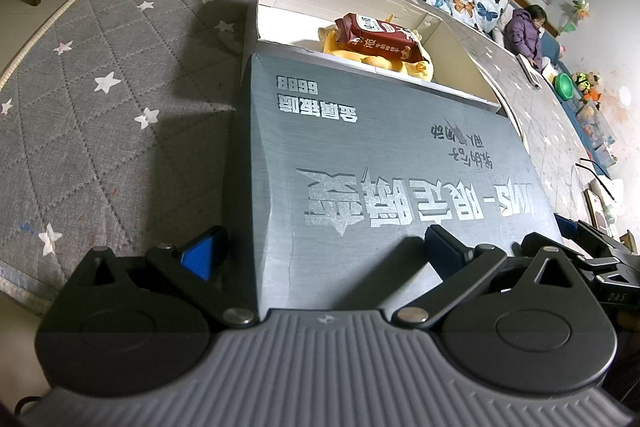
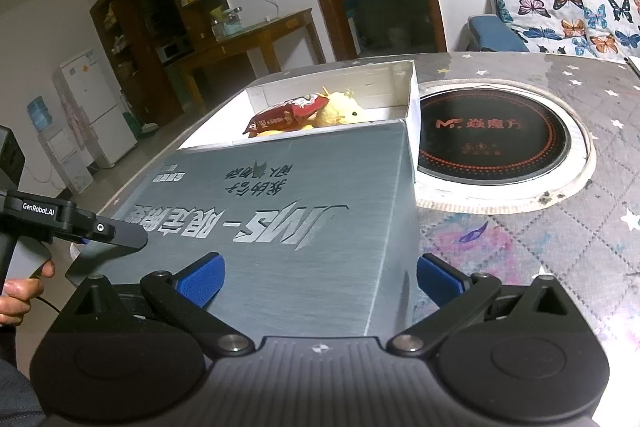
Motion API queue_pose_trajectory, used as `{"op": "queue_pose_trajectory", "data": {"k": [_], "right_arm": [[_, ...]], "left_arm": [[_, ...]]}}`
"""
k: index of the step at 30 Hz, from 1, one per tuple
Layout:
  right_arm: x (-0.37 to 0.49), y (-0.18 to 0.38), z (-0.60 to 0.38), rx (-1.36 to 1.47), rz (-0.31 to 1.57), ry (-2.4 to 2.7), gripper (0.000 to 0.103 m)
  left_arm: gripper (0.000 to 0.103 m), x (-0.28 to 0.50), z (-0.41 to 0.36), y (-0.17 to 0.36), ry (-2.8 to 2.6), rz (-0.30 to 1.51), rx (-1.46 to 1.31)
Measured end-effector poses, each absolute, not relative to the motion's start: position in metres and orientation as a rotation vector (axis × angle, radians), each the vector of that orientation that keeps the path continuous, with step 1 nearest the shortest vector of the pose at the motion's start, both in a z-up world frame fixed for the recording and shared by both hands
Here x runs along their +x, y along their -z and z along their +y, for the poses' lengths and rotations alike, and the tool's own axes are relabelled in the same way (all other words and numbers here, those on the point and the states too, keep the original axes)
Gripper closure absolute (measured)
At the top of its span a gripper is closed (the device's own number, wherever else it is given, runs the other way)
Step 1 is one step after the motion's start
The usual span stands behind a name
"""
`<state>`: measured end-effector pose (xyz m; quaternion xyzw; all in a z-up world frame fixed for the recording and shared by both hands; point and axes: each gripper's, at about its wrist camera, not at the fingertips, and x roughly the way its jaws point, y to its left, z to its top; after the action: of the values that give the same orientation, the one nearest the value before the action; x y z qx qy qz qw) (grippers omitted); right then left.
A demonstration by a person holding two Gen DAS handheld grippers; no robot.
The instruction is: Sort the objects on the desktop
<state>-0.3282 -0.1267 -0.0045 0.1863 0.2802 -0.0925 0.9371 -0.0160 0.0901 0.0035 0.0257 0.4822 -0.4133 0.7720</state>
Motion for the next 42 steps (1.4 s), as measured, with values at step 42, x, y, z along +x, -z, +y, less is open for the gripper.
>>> {"op": "queue_pose_trajectory", "data": {"k": [42], "right_arm": [[-0.3254, 0.0080, -0.1261, 0.407, 0.568, 0.179, 0.000]], "left_arm": [[0.000, -0.0143, 0.0910, -0.0028, 0.878, 1.057, 0.043]]}}
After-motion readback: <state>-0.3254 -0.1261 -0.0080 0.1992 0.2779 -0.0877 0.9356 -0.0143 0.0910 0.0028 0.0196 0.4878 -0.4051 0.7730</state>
